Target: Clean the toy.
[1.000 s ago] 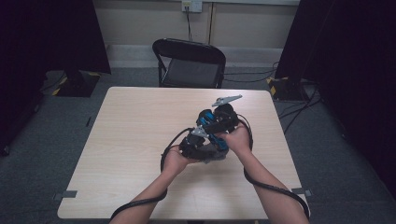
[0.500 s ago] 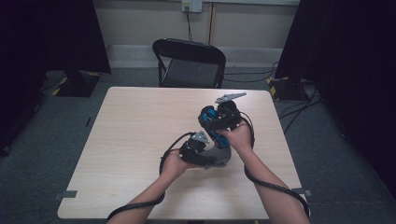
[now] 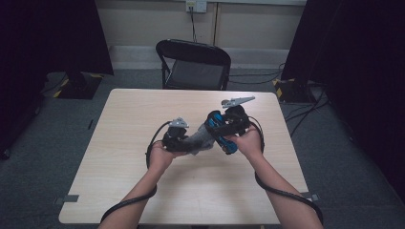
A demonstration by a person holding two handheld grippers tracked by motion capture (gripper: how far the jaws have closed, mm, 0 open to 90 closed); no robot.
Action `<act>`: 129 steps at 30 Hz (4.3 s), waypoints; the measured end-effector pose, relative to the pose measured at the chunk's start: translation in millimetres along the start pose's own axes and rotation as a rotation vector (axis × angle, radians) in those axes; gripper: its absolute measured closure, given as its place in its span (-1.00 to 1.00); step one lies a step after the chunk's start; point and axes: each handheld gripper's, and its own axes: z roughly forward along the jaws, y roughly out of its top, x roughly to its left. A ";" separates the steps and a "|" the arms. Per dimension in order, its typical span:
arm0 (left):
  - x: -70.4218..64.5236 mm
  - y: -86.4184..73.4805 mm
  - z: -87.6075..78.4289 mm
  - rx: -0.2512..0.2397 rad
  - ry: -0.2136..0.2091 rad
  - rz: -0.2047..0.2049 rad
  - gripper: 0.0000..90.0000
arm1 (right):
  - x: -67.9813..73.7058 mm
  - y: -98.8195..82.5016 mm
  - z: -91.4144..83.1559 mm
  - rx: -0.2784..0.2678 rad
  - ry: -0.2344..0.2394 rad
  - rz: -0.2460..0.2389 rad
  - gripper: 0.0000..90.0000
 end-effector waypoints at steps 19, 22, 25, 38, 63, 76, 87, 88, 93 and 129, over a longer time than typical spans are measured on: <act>-2.7 7.5 9.3 -0.056 -0.028 -0.020 0.57 | 3.0 -6.4 8.0 0.021 0.005 -0.005 -0.42; -8.6 7.4 15.0 -0.042 -0.037 -0.011 0.57 | 2.8 -3.7 9.1 0.018 0.000 -0.002 -0.42; -13.4 6.3 20.7 -0.028 -0.049 -0.006 0.57 | 3.2 -1.3 9.9 0.017 -0.008 0.000 -0.42; -39.0 0.1 41.5 0.031 -0.088 0.050 0.56 | 1.6 8.0 10.8 0.002 -0.024 0.022 -0.42; -69.1 -12.0 49.0 0.137 -0.186 0.151 0.56 | -14.4 8.1 4.1 -0.031 -0.061 0.090 -0.42; -35.0 -23.3 10.7 0.147 -0.066 0.123 0.55 | -41.7 -19.1 -11.8 0.006 -0.127 0.127 -0.42; -4.6 -27.0 -12.0 0.121 0.028 0.080 0.55 | -67.8 -51.4 -27.0 0.049 -0.173 0.170 -0.42; -2.2 -27.0 -14.1 0.125 0.033 0.074 0.55 | -69.5 -53.8 -28.2 0.050 -0.178 0.173 -0.42; 5.1 -28.0 -22.0 0.116 0.053 0.056 0.55 | -78.1 -64.4 -33.5 0.060 -0.193 0.193 -0.42; 29.7 -35.1 -46.6 0.100 0.135 0.019 0.55 | -104.4 -101.0 -46.0 0.121 -0.253 0.241 -0.42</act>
